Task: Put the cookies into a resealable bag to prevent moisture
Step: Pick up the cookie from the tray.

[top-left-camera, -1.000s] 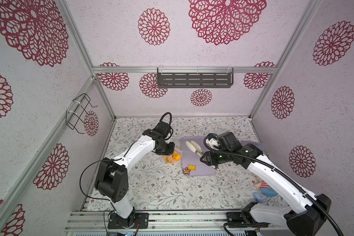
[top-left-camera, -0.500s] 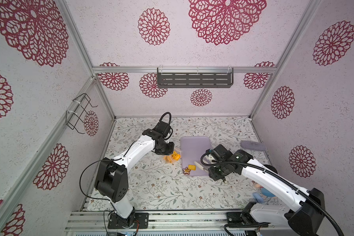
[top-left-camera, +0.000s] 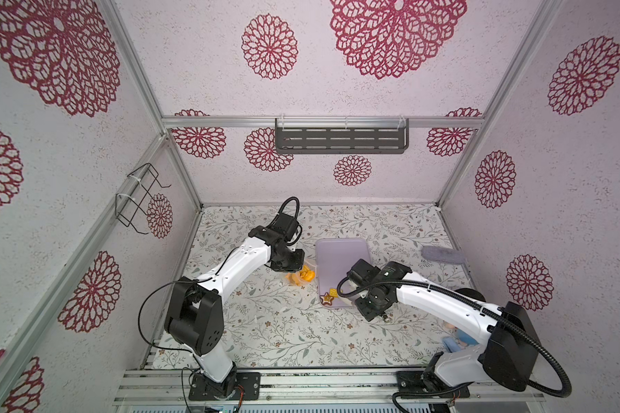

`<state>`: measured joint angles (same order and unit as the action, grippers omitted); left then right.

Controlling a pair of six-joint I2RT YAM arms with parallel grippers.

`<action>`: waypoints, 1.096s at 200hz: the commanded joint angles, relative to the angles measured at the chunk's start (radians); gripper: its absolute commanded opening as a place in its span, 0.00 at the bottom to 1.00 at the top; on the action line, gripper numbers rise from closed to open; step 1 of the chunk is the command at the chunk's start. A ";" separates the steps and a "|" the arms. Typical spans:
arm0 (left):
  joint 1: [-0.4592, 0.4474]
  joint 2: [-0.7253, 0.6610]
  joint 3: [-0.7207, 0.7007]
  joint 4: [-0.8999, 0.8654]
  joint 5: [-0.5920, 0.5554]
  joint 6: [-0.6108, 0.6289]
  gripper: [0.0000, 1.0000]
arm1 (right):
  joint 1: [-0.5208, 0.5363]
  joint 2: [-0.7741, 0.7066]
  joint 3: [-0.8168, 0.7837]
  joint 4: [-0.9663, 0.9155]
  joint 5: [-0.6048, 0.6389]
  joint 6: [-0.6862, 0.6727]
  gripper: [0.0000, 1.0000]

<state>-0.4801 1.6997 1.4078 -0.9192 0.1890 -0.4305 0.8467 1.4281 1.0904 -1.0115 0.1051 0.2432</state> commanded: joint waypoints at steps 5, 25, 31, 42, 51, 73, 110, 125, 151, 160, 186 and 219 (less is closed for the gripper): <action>0.008 -0.032 0.002 0.005 -0.004 0.014 0.00 | 0.015 0.015 0.045 -0.025 0.036 -0.022 0.48; 0.008 -0.029 0.003 0.004 -0.003 0.015 0.00 | 0.025 0.039 0.057 -0.027 0.025 -0.034 0.49; 0.008 -0.030 0.003 0.004 -0.003 0.015 0.00 | 0.028 0.045 0.060 -0.028 0.026 -0.038 0.49; 0.010 -0.031 0.002 0.003 -0.005 0.015 0.00 | 0.030 0.053 0.063 -0.030 0.019 -0.043 0.49; 0.009 -0.031 0.002 0.003 -0.005 0.015 0.00 | 0.033 0.053 0.062 -0.029 0.013 -0.044 0.49; 0.011 -0.031 -0.001 0.003 -0.006 0.016 0.00 | 0.035 0.045 0.056 -0.028 0.007 -0.044 0.50; 0.012 -0.022 0.000 0.007 0.000 0.018 0.00 | 0.039 0.076 0.074 -0.033 0.016 -0.059 0.50; 0.012 -0.021 0.000 0.009 0.001 0.018 0.00 | 0.043 0.093 0.084 -0.036 0.020 -0.068 0.50; 0.012 -0.018 -0.001 0.013 0.000 0.018 0.00 | 0.046 0.144 0.126 -0.046 0.028 -0.084 0.49; 0.012 -0.017 -0.001 0.014 0.002 0.018 0.00 | 0.047 0.156 0.134 -0.048 0.031 -0.091 0.49; 0.013 -0.018 -0.003 0.013 0.003 0.018 0.00 | 0.045 0.175 0.144 -0.046 0.041 -0.104 0.47; 0.016 -0.021 -0.001 0.009 0.000 0.020 0.00 | 0.044 0.175 0.174 -0.071 0.064 -0.095 0.35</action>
<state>-0.4767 1.6997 1.4075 -0.9207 0.1898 -0.4297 0.8867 1.6245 1.2228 -1.0458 0.1238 0.1501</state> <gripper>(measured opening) 0.041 0.393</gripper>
